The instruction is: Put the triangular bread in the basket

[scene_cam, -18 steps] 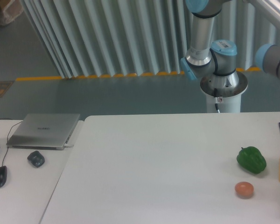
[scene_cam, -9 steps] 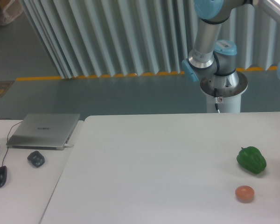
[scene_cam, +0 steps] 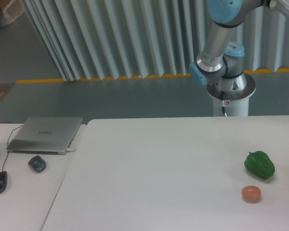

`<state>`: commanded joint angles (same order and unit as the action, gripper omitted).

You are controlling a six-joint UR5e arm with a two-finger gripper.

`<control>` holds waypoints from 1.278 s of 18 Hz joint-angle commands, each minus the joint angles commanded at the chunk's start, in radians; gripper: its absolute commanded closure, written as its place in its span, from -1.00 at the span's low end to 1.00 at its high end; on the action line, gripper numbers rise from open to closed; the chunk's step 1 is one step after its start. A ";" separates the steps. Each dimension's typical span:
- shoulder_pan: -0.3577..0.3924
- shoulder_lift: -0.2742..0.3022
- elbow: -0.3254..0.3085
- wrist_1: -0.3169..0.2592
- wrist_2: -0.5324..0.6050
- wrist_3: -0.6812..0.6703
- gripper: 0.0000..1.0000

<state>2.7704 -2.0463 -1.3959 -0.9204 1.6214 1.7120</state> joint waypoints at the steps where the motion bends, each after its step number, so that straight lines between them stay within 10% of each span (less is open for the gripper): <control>1: 0.000 0.000 0.002 0.002 0.000 -0.002 -1.00; 7: -0.038 0.023 -0.009 -0.020 -0.005 0.003 -1.00; 19: -0.147 0.066 0.003 -0.323 -0.112 -0.055 -1.00; 23: -0.218 0.084 -0.024 -0.337 -0.113 -0.116 -1.00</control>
<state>2.5527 -1.9620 -1.4204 -1.2578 1.5079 1.5956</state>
